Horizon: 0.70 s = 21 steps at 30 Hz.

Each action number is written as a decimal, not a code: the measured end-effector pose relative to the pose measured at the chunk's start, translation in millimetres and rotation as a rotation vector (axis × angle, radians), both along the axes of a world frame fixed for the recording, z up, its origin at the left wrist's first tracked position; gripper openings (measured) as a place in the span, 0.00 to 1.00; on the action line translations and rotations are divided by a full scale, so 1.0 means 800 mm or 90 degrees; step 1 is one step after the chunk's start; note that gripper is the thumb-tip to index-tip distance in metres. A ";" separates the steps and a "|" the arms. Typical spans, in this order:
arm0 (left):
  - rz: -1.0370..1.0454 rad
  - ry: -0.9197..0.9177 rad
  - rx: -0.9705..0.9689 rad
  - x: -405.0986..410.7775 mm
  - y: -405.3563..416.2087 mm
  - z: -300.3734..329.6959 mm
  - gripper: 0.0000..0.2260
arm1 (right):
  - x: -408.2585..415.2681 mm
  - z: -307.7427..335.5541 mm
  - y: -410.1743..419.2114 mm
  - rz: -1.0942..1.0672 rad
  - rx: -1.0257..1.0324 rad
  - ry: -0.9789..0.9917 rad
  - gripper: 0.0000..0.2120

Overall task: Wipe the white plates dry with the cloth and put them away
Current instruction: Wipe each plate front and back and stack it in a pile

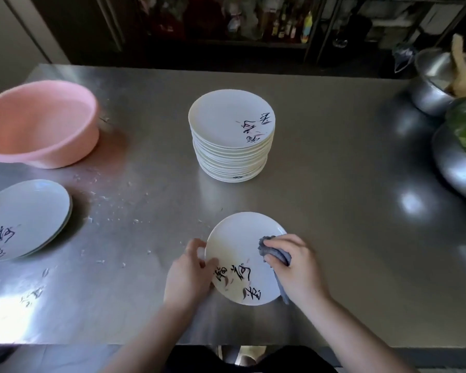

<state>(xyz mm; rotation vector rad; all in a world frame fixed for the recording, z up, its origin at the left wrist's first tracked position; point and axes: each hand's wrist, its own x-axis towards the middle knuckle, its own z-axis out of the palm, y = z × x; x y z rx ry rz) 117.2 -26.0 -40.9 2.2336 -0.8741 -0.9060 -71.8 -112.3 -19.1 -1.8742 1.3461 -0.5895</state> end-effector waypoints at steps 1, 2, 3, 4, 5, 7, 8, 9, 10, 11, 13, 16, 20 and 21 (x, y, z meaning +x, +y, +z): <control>-0.030 -0.045 0.023 0.008 -0.004 0.001 0.07 | 0.003 -0.003 0.001 0.015 0.001 0.026 0.13; -0.045 -0.077 0.039 0.016 -0.009 0.002 0.06 | 0.006 -0.006 0.002 0.033 -0.007 0.060 0.13; -0.053 -0.095 0.045 0.022 -0.013 0.003 0.06 | 0.009 -0.010 0.004 0.050 -0.019 0.099 0.12; -0.058 -0.099 0.044 0.025 -0.016 0.004 0.06 | 0.011 -0.013 0.005 0.059 -0.027 0.138 0.11; -0.061 -0.090 0.037 0.026 -0.019 0.005 0.05 | 0.014 -0.016 0.005 0.057 -0.028 0.173 0.11; -0.059 -0.056 0.023 0.024 -0.022 0.005 0.05 | 0.021 -0.020 0.000 0.031 -0.022 0.214 0.10; -0.050 -0.049 0.016 0.023 -0.023 0.003 0.05 | 0.028 -0.021 -0.005 0.025 -0.026 0.215 0.09; -0.040 -0.049 0.011 0.022 -0.024 0.001 0.05 | 0.036 -0.022 -0.010 0.030 -0.033 0.211 0.10; -0.031 -0.050 0.005 0.021 -0.024 0.000 0.06 | 0.047 -0.022 -0.016 0.048 -0.039 0.207 0.10; -0.024 -0.048 -0.002 0.021 -0.024 -0.001 0.06 | 0.058 -0.022 -0.020 0.077 -0.045 0.205 0.11; -0.021 -0.042 -0.009 0.021 -0.025 -0.003 0.06 | 0.076 -0.021 -0.017 0.165 -0.063 0.202 0.12; -0.019 -0.034 -0.014 0.022 -0.026 -0.005 0.05 | 0.071 -0.020 0.009 0.302 -0.075 0.181 0.12; -0.025 -0.030 -0.010 0.025 -0.027 -0.006 0.06 | 0.024 -0.018 0.014 0.253 -0.061 0.179 0.12; -0.035 -0.034 0.001 0.026 -0.027 -0.005 0.07 | 0.016 -0.018 0.008 0.226 -0.066 0.192 0.12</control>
